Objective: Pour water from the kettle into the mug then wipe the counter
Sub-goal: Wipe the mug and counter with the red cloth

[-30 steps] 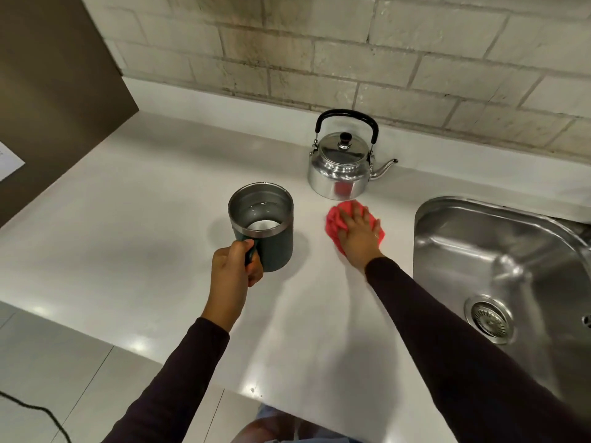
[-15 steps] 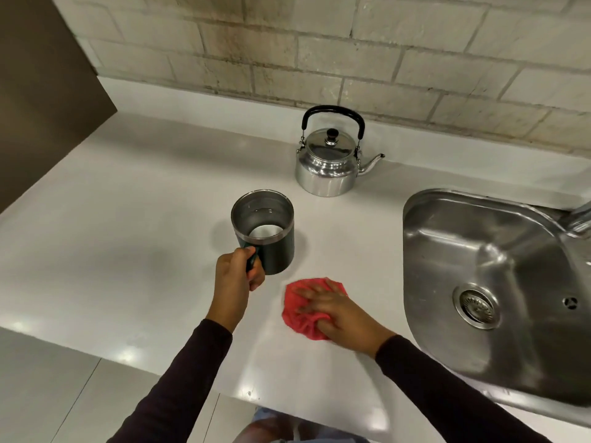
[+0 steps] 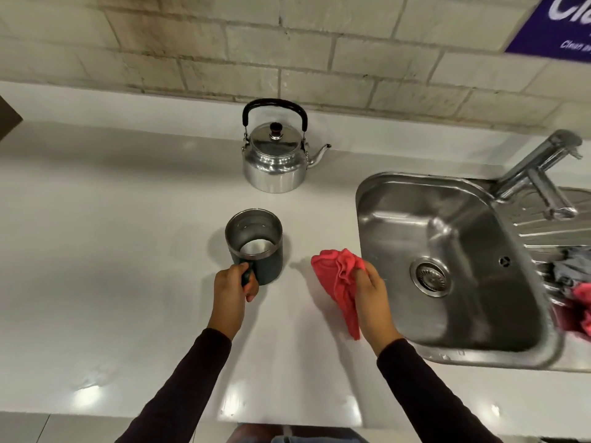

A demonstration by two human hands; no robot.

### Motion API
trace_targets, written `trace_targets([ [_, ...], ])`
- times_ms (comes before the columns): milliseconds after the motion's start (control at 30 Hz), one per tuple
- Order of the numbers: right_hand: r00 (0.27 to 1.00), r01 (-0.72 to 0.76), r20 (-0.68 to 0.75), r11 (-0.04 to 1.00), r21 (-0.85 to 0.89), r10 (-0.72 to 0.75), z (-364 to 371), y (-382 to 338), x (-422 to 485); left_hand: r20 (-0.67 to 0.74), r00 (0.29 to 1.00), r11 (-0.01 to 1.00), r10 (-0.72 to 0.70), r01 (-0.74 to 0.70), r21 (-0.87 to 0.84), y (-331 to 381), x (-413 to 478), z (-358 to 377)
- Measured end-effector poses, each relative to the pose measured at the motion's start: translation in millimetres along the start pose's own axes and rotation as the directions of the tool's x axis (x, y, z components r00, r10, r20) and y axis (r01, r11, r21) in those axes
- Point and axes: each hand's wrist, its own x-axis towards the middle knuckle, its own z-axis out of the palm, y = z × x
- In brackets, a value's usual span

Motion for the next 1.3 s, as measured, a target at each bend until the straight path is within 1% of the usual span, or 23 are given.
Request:
trace_targets([
  [33,0.999,-0.020,-0.036,1.000,0.013,0.021,-2,0,2,0.009,1.000,1.000,0.004,-0.004,0.007,-1,0,0],
  [100,0.996,-0.061,-0.063,0.998,0.030,0.063,-5,2,7,0.032,0.999,0.999,0.009,-0.010,0.037,-3,-1,-1],
  [200,0.993,-0.090,-0.065,0.994,0.068,0.094,-5,2,11,0.066,0.998,0.997,0.007,-0.012,0.076,-6,-1,-6],
  [267,0.993,-0.093,-0.060,0.992,0.084,0.098,-4,1,13,0.055,0.998,0.994,0.031,-0.036,0.102,-7,-3,-9],
  [300,0.993,-0.096,-0.063,0.991,0.092,0.102,-4,0,14,0.032,0.998,0.993,0.053,-0.056,0.106,-7,-4,-9],
  [367,0.992,-0.106,-0.063,0.990,0.089,0.111,-3,-2,18,-0.087,0.989,0.986,0.120,-0.109,0.124,-8,-11,-12],
  [467,0.994,-0.085,-0.064,0.991,0.104,0.092,0,-7,25,-0.318,0.924,0.974,0.212,-0.172,0.150,-8,-26,-19],
  [533,0.995,-0.079,-0.058,0.991,0.106,0.086,1,-12,28,-0.370,0.898,0.970,0.240,-0.205,0.134,-5,-36,-23],
  [600,0.995,-0.075,-0.057,0.992,0.098,0.081,3,-17,33,-0.334,0.912,0.970,0.237,-0.203,0.135,-3,-45,-22],
  [733,0.994,-0.074,-0.075,0.992,0.099,0.082,2,-20,43,-0.186,0.958,0.971,0.217,-0.192,0.142,3,-55,-6],
  [867,0.993,-0.100,-0.046,0.989,0.106,0.105,-3,-29,58,-0.070,0.980,0.977,0.187,-0.178,0.113,10,-53,23],
  [933,0.995,-0.071,-0.055,0.991,0.111,0.077,-8,-40,71,-0.032,0.984,0.980,0.175,-0.171,0.104,14,-49,39],
  [1000,0.996,-0.010,-0.093,0.997,0.073,0.017,-12,-57,90,0.005,0.985,0.982,0.171,-0.171,0.081,17,-42,54],
  [1067,0.991,0.019,-0.135,0.998,0.052,-0.011,-14,-73,120,0.030,0.985,0.984,0.169,-0.170,0.059,19,-36,70],
  [1200,0.978,-0.006,-0.209,0.998,0.069,0.020,-9,-95,205,0.046,0.986,0.986,0.159,-0.161,0.040,15,-26,95],
  [1233,0.974,-0.006,-0.225,0.999,0.054,0.018,-2,-99,224,0.048,0.987,0.987,0.156,-0.158,0.039,13,-24,99],
  [1300,0.968,0.006,-0.250,0.999,-0.042,-0.016,13,-101,253,0.046,0.989,0.988,0.143,-0.145,0.044,10,-20,106],
])
